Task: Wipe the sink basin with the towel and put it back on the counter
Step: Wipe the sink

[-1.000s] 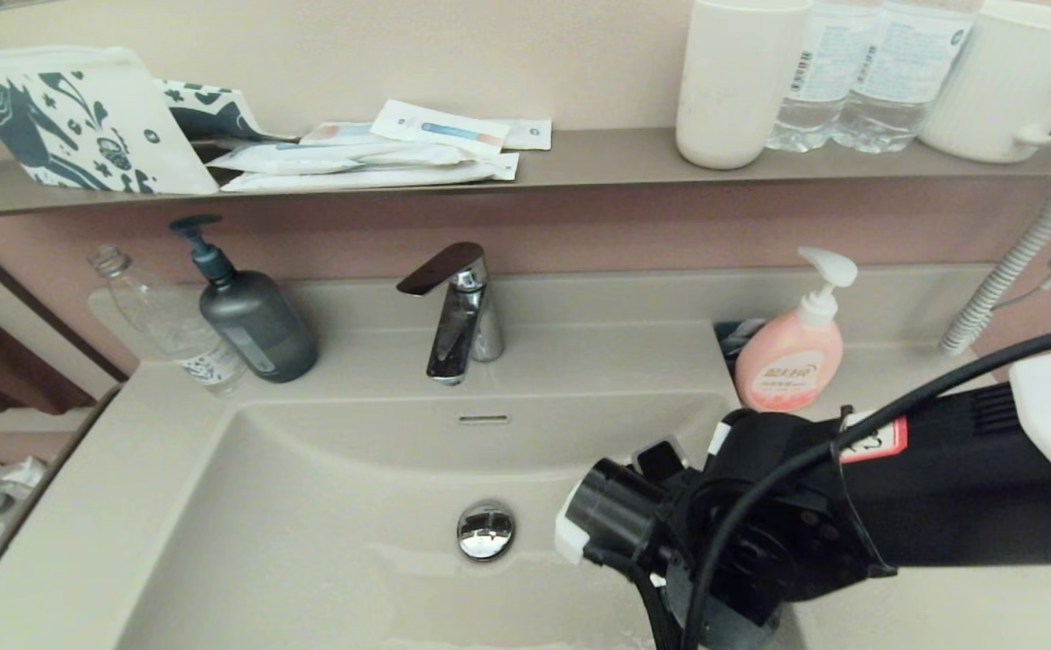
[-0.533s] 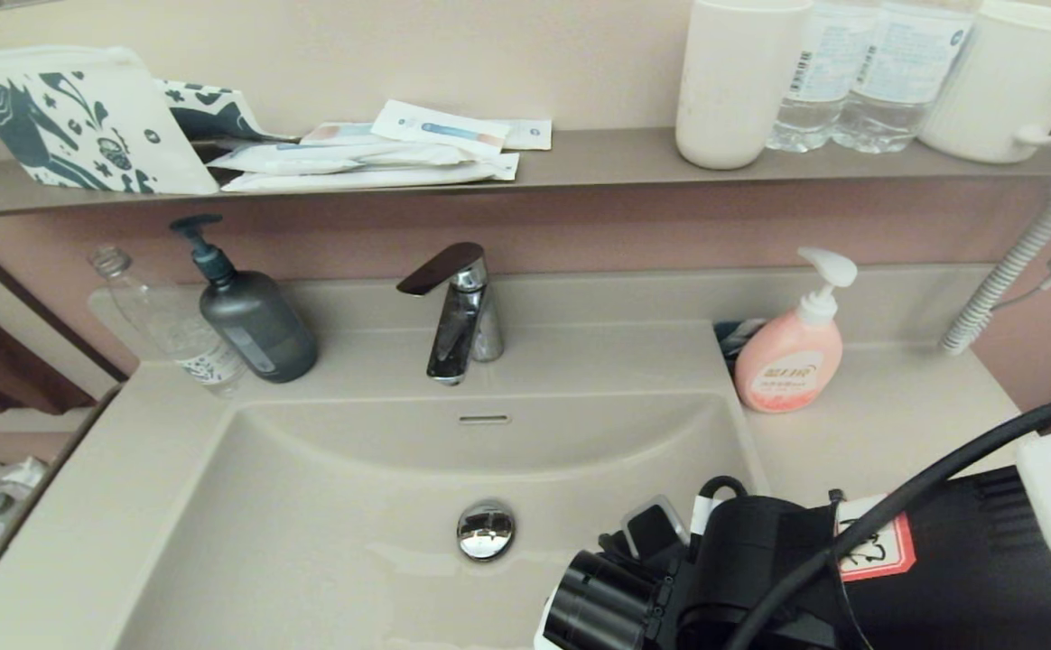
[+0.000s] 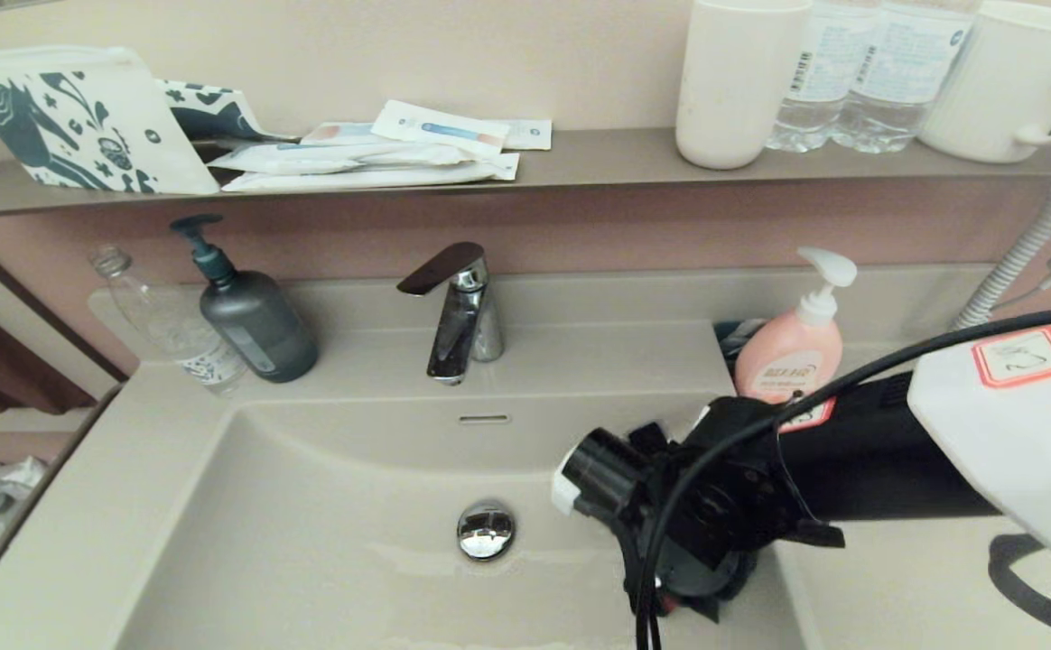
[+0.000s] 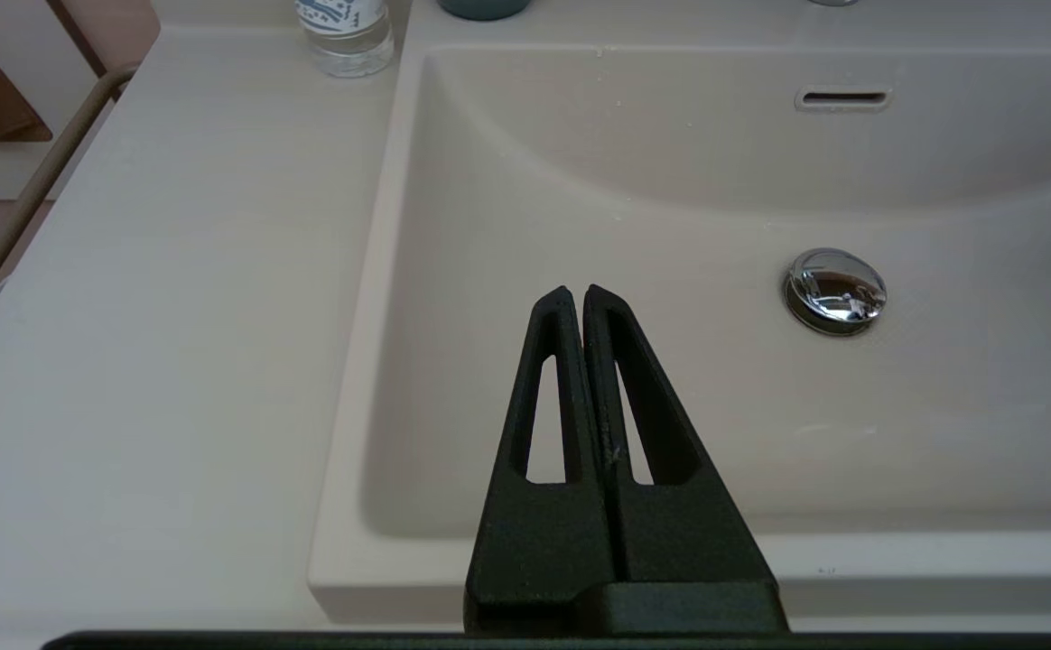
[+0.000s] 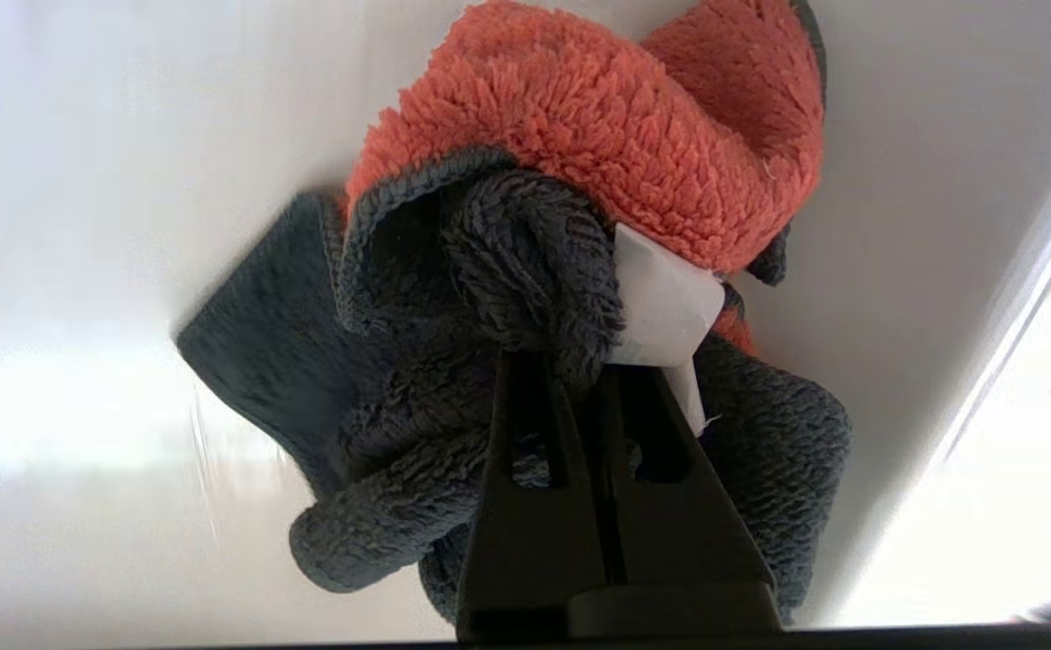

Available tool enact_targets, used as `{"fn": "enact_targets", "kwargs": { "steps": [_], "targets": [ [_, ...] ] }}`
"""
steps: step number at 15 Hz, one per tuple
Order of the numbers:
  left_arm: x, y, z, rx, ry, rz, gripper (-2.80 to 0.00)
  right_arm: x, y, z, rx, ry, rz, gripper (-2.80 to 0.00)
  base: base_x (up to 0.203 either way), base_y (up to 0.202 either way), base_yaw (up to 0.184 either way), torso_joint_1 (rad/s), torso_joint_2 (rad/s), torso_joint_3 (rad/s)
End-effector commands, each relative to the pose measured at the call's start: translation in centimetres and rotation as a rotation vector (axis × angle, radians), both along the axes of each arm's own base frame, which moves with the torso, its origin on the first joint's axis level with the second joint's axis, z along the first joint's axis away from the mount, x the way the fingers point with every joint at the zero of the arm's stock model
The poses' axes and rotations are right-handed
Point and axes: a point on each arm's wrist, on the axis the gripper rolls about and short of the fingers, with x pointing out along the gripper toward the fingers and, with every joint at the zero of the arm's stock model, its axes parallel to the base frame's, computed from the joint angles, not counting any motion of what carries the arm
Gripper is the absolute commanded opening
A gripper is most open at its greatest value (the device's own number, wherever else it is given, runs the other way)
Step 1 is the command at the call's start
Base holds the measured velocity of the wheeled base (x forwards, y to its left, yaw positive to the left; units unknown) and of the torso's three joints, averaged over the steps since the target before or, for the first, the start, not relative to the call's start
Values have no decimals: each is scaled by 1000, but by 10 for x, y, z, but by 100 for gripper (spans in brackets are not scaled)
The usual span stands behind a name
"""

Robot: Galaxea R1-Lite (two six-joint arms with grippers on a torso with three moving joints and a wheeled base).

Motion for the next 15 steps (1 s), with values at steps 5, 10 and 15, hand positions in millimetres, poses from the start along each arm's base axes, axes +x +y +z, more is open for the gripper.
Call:
{"fn": "enact_targets", "kwargs": {
  "steps": [5,10,15],
  "targets": [
    [0,0,0,0,1,1,-280,55,6,0,55,-73,-69,-280,0,0,0,0,0,0],
    [0,0,0,0,1,1,-280,50,6,-4,127,-97,-167,-280,0,0,0,0,0,0],
    [0,0,0,0,1,1,-280,-10,7,-11,82,-21,-147,-280,0,0,0,0,0,0]
  ]
}}
